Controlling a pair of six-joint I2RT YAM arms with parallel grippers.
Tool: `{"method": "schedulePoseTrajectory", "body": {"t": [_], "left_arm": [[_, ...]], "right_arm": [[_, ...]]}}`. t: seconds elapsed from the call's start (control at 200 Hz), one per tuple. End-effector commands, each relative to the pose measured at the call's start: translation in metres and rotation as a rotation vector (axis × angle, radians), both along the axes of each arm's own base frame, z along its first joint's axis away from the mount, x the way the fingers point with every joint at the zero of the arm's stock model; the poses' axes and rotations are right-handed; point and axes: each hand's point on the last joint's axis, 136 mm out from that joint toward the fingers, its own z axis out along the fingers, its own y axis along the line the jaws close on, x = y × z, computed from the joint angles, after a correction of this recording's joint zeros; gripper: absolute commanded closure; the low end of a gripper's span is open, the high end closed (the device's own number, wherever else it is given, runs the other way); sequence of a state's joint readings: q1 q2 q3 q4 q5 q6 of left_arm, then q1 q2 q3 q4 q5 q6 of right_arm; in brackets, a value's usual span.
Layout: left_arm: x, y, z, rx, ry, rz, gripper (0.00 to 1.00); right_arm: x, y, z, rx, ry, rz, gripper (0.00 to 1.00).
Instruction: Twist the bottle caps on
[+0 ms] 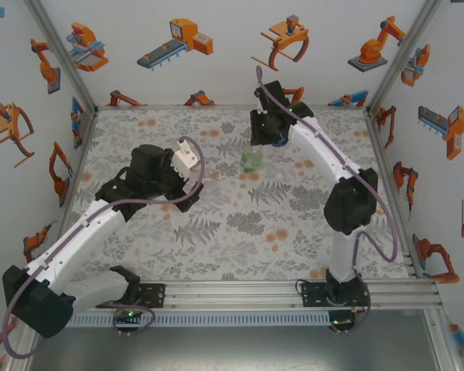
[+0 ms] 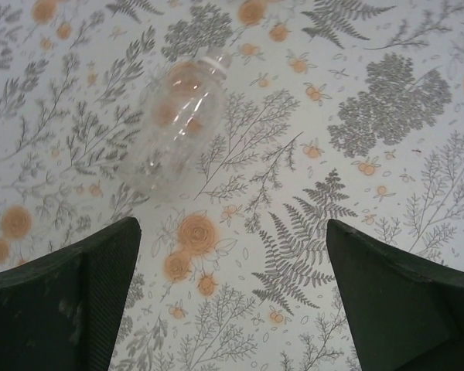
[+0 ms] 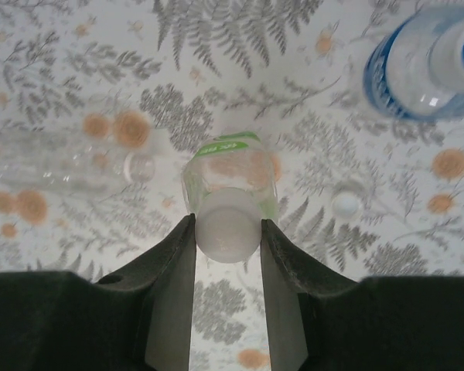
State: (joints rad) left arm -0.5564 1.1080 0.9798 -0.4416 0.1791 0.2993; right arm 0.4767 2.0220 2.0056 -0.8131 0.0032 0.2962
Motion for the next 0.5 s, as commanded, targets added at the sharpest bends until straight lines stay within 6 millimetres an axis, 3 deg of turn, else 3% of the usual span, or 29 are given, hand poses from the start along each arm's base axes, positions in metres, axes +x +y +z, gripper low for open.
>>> {"method": "schedulePoseTrajectory", "body": {"t": [0.0, 0.255, 0.496], "left_arm": [[0.008, 0.011, 0.002, -0.034, 0.049, 0.093, 0.03], [0.016, 0.021, -0.001, -0.018, 0.039, 0.140, 0.03], [0.023, 0.028, -0.001, 0.002, 0.006, 0.184, 0.03]], "right_arm": [[0.014, -0.013, 0.003, -0.079, -0.004, 0.015, 1.00], [0.045, -0.019, -0.013, -0.095, 0.025, 0.004, 1.00], [0.053, -0.018, -0.026, -0.112, 0.019, 0.021, 1.00]]}}
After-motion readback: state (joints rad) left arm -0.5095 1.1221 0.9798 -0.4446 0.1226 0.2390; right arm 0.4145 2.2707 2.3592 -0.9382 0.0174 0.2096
